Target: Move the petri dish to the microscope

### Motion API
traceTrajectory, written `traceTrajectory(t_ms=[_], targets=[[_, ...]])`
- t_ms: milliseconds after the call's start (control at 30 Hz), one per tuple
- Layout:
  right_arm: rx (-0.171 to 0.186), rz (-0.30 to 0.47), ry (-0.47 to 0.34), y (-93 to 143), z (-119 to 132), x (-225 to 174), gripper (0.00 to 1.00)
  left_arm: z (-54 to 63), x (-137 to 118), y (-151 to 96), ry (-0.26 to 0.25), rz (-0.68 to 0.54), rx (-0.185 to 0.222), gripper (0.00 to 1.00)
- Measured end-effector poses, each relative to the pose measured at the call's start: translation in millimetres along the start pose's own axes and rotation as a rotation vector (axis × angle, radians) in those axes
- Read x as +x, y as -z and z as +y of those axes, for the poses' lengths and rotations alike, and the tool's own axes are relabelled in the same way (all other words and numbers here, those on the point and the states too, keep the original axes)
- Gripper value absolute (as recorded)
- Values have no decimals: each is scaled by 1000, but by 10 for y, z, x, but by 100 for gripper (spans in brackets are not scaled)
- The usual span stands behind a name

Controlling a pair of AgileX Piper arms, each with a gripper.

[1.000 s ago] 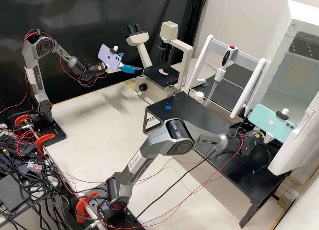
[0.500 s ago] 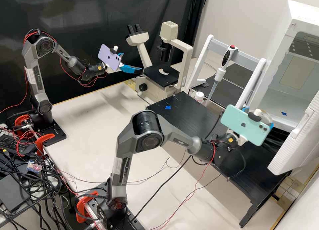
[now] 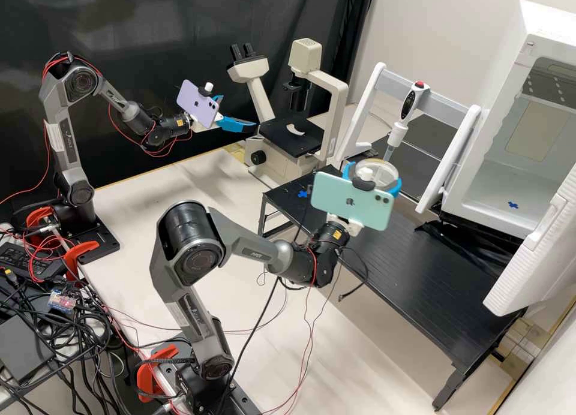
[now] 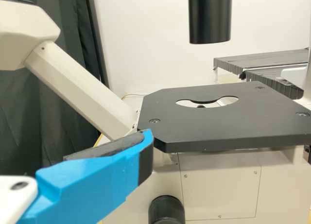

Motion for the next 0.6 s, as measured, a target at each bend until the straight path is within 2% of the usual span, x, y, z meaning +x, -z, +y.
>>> traceTrajectory(t_ms=[100,133,233,367,400,500,600], targets=[[-43,75,54,201,-147,45,0,0,0,0,0,0,0,100],[-44,80,57,225,-162,53,0,0,0,0,0,0,0,100],[-15,96,81,447,-348,159,0,0,0,0,0,0,0,100],[-62,135,159,653,-548,246,0,0,0,0,0,0,0,100],[-62,145,175,713,-600,278,0,0,0,0,0,0,0,100],[-29,157,209,870,-741,422,0,0,0,0,0,0,0,100],[-29,175,257,984,-875,513,0,0,0,0,0,0,0,100]])
